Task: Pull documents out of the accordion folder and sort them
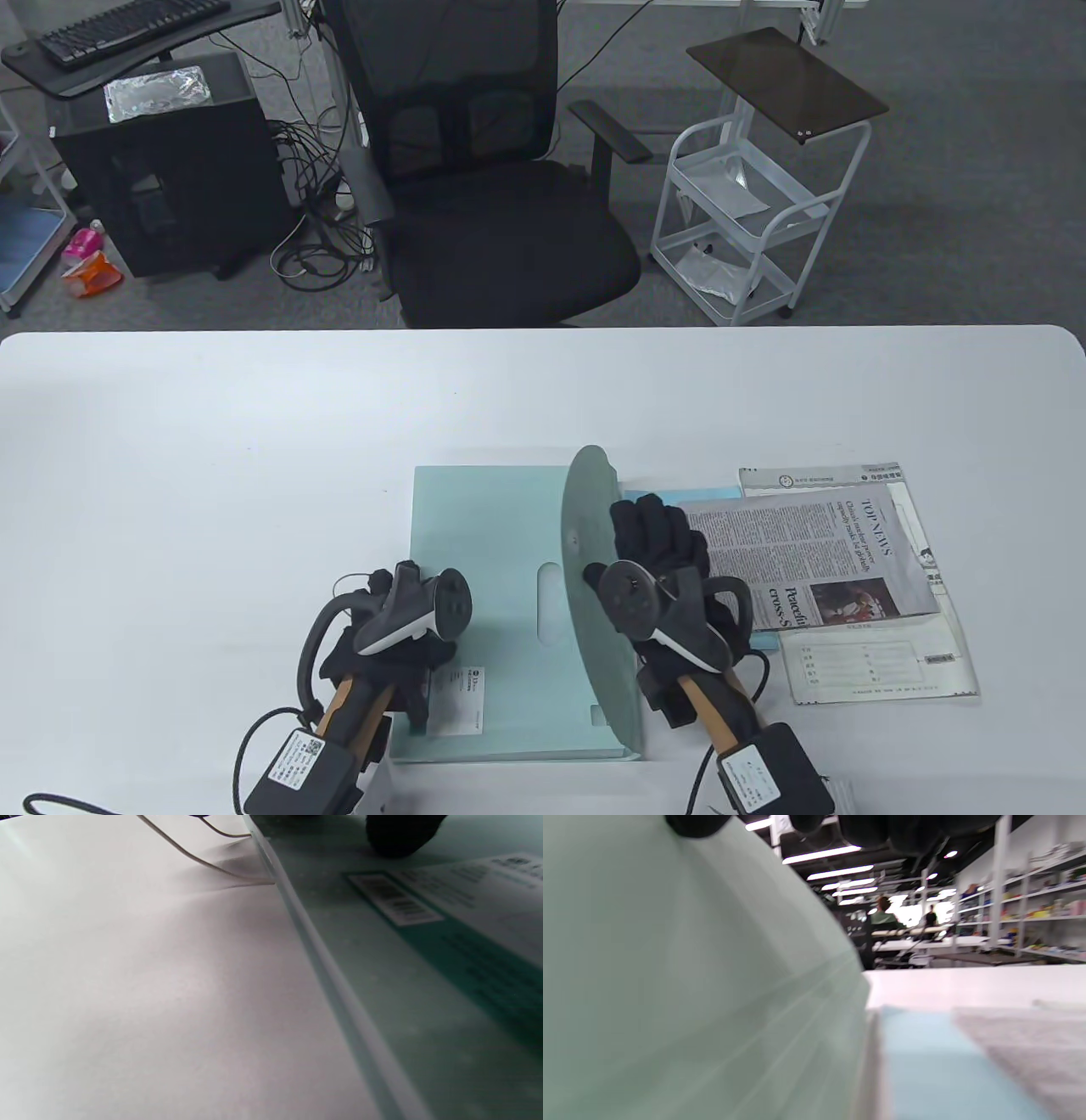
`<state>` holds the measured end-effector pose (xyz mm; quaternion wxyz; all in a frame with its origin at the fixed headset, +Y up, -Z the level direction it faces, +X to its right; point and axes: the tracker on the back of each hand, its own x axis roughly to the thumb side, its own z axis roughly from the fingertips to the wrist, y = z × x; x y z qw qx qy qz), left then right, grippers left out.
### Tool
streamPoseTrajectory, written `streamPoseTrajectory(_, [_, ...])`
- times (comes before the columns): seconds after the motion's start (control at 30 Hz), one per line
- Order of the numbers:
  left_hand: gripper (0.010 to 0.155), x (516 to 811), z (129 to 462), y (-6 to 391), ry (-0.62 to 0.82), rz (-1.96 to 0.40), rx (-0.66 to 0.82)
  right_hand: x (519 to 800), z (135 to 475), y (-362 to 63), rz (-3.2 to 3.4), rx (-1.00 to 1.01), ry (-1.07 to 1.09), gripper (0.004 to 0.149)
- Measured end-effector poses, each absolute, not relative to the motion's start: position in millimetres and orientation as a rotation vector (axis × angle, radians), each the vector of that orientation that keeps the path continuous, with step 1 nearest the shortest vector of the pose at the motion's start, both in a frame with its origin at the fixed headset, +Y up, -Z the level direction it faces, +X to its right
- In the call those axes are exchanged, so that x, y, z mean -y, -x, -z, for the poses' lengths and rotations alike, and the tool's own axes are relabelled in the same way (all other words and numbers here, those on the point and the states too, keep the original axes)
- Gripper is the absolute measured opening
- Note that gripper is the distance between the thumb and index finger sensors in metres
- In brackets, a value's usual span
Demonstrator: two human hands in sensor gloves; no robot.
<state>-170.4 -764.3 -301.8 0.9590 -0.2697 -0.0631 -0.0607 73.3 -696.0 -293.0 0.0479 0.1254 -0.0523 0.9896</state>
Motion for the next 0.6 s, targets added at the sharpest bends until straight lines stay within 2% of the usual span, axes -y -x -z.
streamPoseTrajectory(0.23, [0.080,764,304,172,0.554,0.110,0.135,740,278,-39,-3.288,0.015,-0.633,0.065])
streamPoseTrajectory(0.6, [0.079,759,305,170,0.559,0.136,0.123,770,275,-27,-3.339,-0.238,-0.744,0.067])
